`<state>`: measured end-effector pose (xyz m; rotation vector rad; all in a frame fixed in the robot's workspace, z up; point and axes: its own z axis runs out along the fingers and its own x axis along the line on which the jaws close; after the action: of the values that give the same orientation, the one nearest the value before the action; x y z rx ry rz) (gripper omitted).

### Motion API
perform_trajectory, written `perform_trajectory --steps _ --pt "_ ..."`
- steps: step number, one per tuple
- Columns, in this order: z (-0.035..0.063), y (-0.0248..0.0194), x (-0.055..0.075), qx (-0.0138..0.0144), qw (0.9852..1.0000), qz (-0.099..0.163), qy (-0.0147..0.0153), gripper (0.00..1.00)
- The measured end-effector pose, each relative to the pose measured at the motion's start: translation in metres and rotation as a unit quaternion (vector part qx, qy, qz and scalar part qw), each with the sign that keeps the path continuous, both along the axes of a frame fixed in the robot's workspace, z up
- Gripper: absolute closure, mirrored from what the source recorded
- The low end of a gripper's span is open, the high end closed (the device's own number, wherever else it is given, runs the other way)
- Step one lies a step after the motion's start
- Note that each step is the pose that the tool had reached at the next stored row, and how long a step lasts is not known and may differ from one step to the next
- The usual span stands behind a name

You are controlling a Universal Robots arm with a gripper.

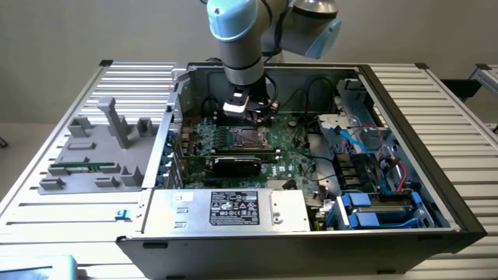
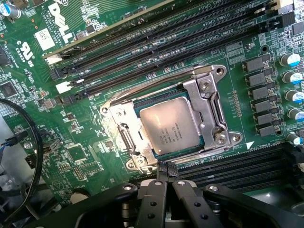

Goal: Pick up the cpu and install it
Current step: 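Install the first cpu locking lever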

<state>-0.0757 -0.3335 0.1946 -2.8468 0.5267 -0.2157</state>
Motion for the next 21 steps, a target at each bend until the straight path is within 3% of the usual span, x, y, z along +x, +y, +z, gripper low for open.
perform_trajectory --steps 5,21 --pt "0.0001 -0.0001 0.0000 -0.0001 1.0000 0.000 0.0015 0.89" --pt "0.0000 -0.0011 0.0009 -0.0001 1.0000 0.001 0.0021 0.89"
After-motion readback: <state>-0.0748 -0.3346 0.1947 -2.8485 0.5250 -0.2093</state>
